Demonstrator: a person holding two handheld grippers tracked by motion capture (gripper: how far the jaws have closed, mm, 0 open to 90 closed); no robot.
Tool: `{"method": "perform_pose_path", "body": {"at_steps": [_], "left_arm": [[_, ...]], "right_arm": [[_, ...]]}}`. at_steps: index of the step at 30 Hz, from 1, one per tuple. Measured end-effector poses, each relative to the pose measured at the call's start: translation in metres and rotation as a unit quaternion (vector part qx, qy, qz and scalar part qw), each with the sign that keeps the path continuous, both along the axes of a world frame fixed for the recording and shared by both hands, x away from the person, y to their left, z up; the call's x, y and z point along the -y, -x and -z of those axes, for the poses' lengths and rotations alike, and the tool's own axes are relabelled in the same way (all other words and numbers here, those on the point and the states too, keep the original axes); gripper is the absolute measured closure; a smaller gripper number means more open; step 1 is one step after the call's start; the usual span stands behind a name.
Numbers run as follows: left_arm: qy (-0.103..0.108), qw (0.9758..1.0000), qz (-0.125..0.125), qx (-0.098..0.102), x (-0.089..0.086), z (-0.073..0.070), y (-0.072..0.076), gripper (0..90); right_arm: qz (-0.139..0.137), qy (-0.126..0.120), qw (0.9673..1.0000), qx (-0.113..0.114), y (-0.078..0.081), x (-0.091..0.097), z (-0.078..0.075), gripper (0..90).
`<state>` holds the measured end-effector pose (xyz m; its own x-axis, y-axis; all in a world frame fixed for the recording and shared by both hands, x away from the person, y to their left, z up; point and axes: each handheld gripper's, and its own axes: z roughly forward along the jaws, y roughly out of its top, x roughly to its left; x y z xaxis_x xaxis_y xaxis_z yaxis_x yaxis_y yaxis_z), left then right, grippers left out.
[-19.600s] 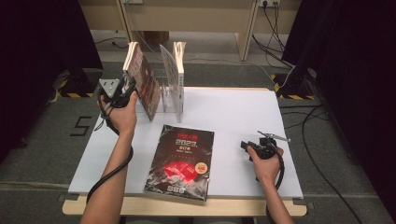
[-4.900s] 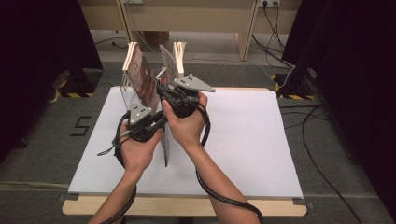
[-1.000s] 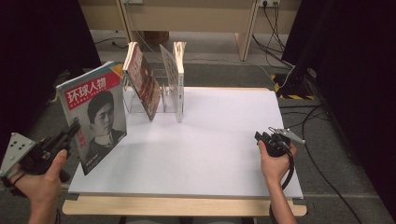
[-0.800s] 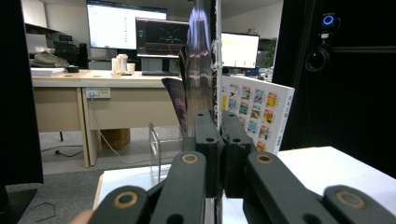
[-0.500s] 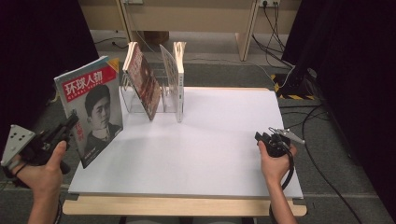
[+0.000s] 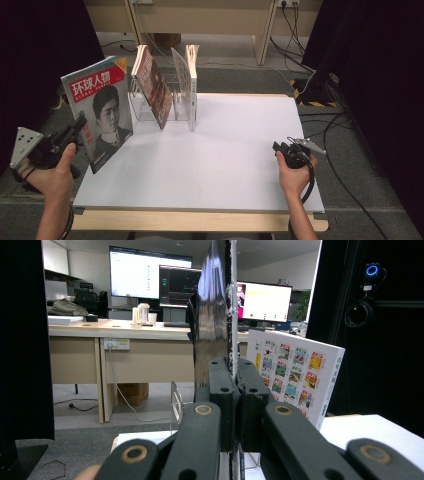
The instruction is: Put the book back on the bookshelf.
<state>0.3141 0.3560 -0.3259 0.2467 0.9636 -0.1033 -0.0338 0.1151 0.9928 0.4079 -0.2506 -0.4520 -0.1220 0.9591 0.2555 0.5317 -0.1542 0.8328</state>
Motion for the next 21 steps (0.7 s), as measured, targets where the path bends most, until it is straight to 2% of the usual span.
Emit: {"method": "perform_pose_path", "body": {"at_steps": [21], "left_arm": [[0.012,0.9999,-0.010,0.001,0.006,0.001,-0.022,87.1]], "right_arm": [[0.000,0.001,1.0000,0.002,0.001,0.000,0.000,63.7]]}}
